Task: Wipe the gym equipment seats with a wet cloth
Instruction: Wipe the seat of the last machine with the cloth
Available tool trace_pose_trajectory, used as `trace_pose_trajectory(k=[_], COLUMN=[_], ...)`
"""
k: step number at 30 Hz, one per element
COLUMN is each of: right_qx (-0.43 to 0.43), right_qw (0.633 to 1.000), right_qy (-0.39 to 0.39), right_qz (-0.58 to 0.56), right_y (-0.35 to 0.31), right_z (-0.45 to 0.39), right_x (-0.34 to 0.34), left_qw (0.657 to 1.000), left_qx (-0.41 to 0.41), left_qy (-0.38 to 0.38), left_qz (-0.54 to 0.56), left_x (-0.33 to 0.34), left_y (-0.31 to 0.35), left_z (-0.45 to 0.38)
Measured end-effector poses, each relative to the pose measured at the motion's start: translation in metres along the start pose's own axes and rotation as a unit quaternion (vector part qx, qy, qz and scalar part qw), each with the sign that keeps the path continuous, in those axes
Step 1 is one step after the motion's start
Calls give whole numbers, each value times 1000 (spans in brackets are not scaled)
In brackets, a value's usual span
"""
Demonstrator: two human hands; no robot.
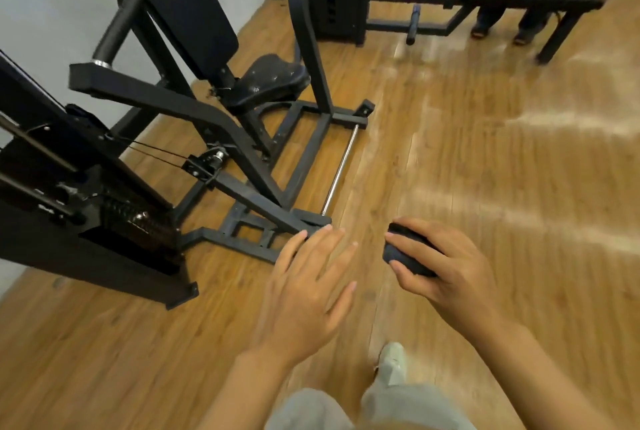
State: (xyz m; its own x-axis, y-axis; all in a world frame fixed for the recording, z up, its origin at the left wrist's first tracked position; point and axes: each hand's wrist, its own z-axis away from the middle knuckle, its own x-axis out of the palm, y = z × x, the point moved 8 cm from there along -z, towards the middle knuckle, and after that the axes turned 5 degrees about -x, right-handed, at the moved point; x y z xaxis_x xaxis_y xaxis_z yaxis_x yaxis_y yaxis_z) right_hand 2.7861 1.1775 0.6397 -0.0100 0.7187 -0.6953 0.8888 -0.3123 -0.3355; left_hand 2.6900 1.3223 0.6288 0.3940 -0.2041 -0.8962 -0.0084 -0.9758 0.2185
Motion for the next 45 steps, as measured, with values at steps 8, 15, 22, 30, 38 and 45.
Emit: trace_pose_trajectory(k=[8, 15, 22, 30, 38, 45], right_qx=[-5, -50, 12, -22, -156, -220], right_qw=[999, 995, 993, 983, 952, 924], right_qy=[-13, -48, -48, -89, -125, -163], right_qz=[-44, -78, -102, -159, -232, -266], right_y=[149, 227, 306, 384, 456, 485], right_z=[-95, -184, -278, -354, -451, -518], right_x=[14, 87, 130, 192, 243, 283], left_qw=[996, 992, 980, 967, 926, 897], left_qx=[-82, -123, -183, -244, -362, -426], left_qy=[26, 43, 75, 63, 86, 86], left_qz=[-5, 4, 18, -24, -64, -79], left_x=[45, 96, 114, 146, 182, 197], left_y=[-21, -98, -171, -225, -251, -270], left_z=[-131, -248, -353, -424, -500, -539])
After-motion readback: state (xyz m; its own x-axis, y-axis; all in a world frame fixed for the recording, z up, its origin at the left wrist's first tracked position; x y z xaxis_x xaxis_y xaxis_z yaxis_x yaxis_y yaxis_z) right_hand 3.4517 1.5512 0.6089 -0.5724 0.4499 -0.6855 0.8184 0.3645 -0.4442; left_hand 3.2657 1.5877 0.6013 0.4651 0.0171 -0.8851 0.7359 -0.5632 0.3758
